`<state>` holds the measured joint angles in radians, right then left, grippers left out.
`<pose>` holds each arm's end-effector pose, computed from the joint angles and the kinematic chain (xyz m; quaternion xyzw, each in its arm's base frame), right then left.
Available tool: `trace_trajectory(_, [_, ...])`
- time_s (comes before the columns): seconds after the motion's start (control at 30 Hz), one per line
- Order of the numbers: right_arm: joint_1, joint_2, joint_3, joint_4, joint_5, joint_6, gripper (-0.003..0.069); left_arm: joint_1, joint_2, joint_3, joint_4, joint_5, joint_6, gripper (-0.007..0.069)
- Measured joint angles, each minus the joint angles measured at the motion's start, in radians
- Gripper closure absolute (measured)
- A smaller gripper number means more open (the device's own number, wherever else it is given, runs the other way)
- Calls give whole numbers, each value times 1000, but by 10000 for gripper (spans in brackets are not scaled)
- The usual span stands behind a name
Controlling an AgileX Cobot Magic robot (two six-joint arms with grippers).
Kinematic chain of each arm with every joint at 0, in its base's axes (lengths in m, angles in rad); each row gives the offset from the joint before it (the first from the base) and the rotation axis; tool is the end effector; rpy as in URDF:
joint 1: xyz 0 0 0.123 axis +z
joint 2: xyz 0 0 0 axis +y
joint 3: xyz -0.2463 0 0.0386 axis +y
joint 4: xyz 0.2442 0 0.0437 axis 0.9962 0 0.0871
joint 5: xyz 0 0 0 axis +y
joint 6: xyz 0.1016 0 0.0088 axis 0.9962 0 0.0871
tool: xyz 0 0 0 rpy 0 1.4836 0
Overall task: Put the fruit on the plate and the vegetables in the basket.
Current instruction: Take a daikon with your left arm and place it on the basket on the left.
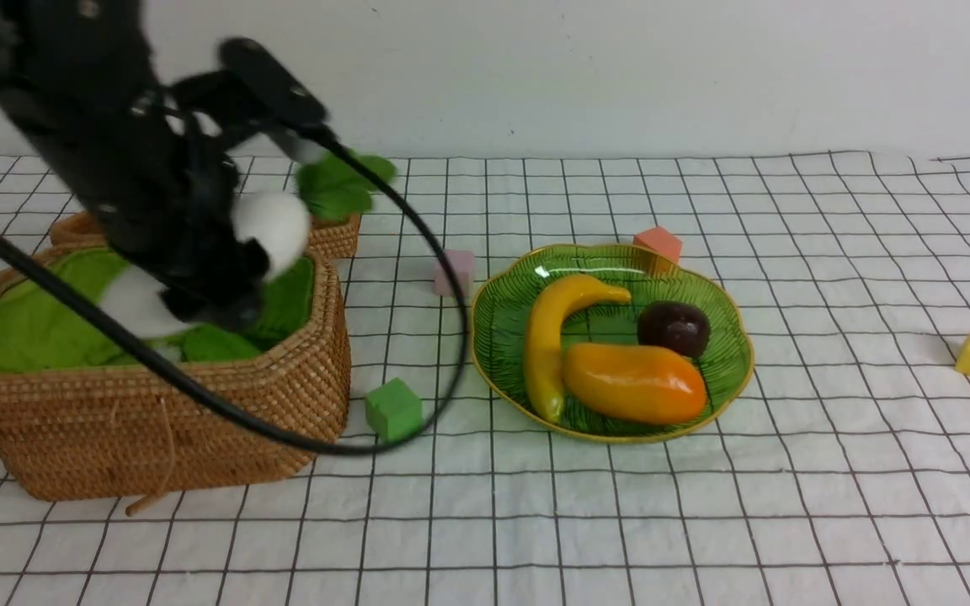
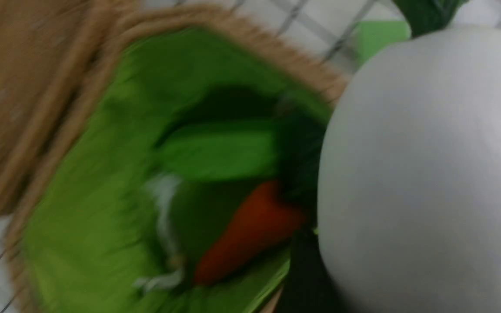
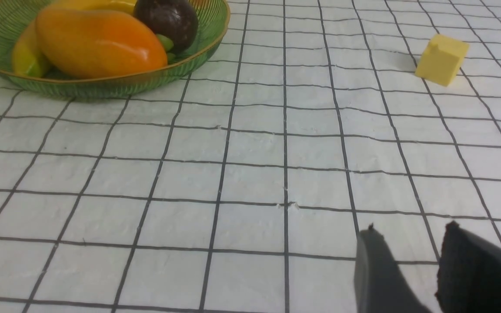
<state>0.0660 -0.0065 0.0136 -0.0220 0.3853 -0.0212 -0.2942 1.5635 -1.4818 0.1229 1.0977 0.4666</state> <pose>0.0950 0.0054 0.1713 -0.0409 0.8053 0.0039 0.5914 0.3197 -0.0852 0.3033 0.3732 0.8951 0.0799 0.2306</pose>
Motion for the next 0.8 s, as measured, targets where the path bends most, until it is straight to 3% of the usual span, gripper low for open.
trace_trajectory(0.07, [0, 0, 0, 0, 0, 0, 421, 107, -1, 6, 23, -41, 19, 133])
trace_trajectory(0.17, [0, 0, 0, 0, 0, 0, 421, 173, 36, 35, 41, -132, 55, 133])
trace_trajectory(0.33, [0, 0, 0, 0, 0, 0, 421, 182, 119, 77, 36, -213, 75, 133])
trace_trajectory(0.43, [0, 0, 0, 0, 0, 0, 421, 181, 164, 89, -7, -237, 75, 43])
trace_trajectory(0.5, [0, 0, 0, 0, 0, 0, 421, 181, 162, 90, -37, -239, 75, -20])
trace_trajectory(0.6, [0, 0, 0, 0, 0, 0, 421, 181, 122, 90, -85, -197, 75, -44])
trace_trajectory(0.8, [0, 0, 0, 0, 0, 0, 421, 181, -67, 90, -107, -33, 70, 15])
